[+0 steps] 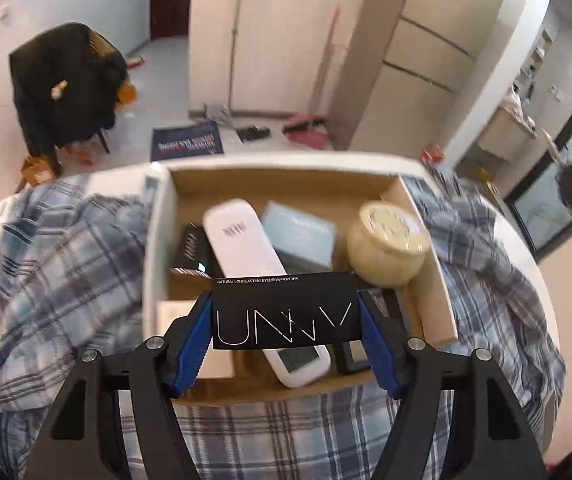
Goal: Organize rigid objects
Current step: 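Carry the black UNNY box over the cardboard box with the left gripper, then lower the UNNY box into the cardboard box and open the left gripper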
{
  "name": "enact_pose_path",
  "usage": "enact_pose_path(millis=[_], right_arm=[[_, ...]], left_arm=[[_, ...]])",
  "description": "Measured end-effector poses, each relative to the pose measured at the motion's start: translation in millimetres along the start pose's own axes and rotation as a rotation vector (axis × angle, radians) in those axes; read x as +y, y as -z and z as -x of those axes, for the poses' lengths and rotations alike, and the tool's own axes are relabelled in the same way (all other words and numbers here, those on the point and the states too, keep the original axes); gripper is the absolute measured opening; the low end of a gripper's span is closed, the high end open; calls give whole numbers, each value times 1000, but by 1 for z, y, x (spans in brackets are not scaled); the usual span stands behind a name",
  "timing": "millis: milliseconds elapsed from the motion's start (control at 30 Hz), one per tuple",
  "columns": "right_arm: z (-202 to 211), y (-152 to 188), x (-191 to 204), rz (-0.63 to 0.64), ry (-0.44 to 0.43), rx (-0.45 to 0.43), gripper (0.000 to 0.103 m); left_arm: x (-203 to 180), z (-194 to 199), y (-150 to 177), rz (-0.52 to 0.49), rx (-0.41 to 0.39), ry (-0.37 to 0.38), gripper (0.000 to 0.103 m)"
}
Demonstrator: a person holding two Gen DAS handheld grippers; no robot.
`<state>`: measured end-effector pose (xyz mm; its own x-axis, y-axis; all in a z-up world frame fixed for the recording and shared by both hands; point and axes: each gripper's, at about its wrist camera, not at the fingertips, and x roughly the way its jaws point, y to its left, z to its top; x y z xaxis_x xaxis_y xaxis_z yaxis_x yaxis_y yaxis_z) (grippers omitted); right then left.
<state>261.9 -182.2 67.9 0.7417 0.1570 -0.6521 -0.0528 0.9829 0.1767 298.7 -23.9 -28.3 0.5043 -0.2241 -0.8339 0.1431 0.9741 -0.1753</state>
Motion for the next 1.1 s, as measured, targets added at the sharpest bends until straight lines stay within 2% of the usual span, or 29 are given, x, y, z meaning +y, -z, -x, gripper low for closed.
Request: enact_pose_path(millis=[100, 367, 467, 567, 633, 700, 900, 933, 967, 1033, 1100], right_arm=[[-15, 11, -9, -27, -14, 18, 8], [-41, 18, -38, -70, 34, 76, 8], [-45, 17, -43, -79, 29, 84, 8], [-45, 18, -43, -81, 12, 97, 8], [-46, 18, -43, -79, 9, 102, 8], [-48, 20, -43, -78, 5, 107, 8], [-55, 27, -34, -47, -53, 165, 8], [-57, 29, -30, -30, -69, 181, 8], [-60, 31, -26, -18, -83, 194, 8], [-67, 36, -19, 0, -113, 222, 8], [-73, 42, -16, -3, -127, 234, 8]], left_arm=[[-10, -9, 5, -32, 14, -27, 71], [-21, -35, 13, -57, 51, -36, 71], [-25, -38, 15, -75, 46, -64, 71], [-23, -36, 15, -64, 13, -33, 72], [-19, -27, 13, -43, -25, 7, 75], [-16, -14, 11, -29, -77, 15, 87], [1, 41, 6, 30, -323, -31, 87], [6, 53, 7, 49, -389, -42, 87], [10, 62, 8, 65, -439, -48, 90], [17, 76, 10, 94, -516, -58, 103], [22, 85, 12, 108, -560, -72, 103]])
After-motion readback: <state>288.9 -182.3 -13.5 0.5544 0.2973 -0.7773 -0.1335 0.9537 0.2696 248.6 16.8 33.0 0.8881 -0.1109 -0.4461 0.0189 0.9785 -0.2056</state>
